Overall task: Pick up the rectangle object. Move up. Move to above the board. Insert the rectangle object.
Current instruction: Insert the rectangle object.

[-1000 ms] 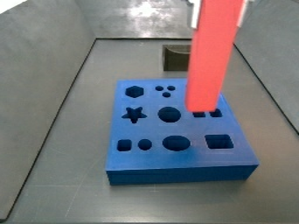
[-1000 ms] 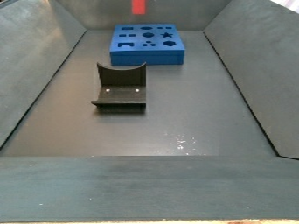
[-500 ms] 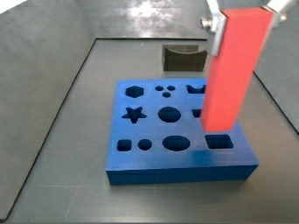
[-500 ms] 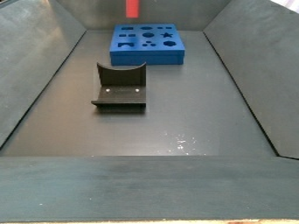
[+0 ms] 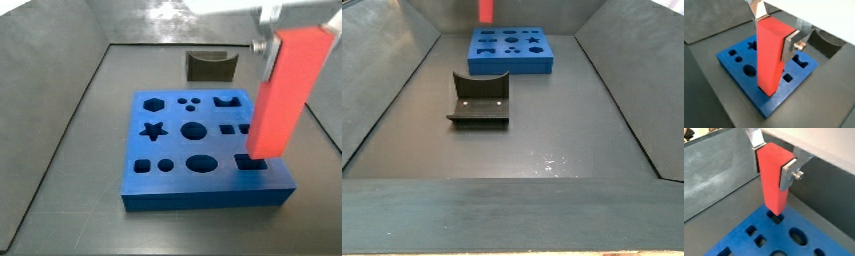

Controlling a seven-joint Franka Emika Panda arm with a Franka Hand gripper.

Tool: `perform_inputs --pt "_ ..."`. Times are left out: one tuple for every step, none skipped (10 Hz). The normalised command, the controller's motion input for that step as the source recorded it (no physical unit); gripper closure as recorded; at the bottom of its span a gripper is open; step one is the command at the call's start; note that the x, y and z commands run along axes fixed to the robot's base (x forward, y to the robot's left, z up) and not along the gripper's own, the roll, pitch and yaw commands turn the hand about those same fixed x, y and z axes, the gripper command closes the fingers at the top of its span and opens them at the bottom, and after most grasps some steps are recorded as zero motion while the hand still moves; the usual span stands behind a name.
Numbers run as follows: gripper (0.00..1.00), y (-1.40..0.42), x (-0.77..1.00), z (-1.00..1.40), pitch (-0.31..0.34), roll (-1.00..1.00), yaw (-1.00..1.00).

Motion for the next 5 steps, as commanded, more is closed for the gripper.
perform_inputs --pt "1.00 0.00 0.18 -0.01 0.031 0.09 0.12" --pt "1.00 0.00 0.00 0.00 0.000 0.02 0.00" --pt "1.00 -0.01 0.00 -0.21 0.000 0.17 0.01" --pt "1.00 -0.03 -0.09 -0.20 -0.143 0.25 0.07" --pt "1.00 0.00 -0.11 -0.15 -0.240 0.03 0.02"
